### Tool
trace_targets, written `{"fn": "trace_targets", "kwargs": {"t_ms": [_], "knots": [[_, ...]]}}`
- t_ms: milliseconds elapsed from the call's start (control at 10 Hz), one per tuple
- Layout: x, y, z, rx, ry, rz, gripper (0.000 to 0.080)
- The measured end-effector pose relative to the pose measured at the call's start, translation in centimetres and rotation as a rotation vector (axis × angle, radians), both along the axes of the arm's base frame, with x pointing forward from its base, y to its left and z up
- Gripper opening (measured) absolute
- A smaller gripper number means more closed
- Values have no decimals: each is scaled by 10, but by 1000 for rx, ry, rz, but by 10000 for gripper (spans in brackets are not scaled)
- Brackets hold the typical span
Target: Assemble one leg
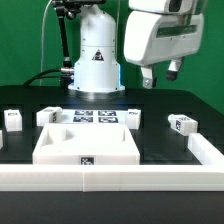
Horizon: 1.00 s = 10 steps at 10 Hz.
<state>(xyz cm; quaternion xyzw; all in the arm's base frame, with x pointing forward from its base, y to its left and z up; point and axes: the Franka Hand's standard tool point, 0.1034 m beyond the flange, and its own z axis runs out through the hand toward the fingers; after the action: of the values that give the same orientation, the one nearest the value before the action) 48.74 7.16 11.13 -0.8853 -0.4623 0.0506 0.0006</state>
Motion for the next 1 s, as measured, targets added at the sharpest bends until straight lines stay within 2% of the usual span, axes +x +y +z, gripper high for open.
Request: {"fn": "trace_targets", "kwargs": {"t_ms": [200, 500, 1000], "knots": [[-7, -28, -16, 20, 20, 155, 650], [0, -74, -41, 45, 36, 266, 650], [-1, -76, -43, 46, 39, 270, 650]]}}
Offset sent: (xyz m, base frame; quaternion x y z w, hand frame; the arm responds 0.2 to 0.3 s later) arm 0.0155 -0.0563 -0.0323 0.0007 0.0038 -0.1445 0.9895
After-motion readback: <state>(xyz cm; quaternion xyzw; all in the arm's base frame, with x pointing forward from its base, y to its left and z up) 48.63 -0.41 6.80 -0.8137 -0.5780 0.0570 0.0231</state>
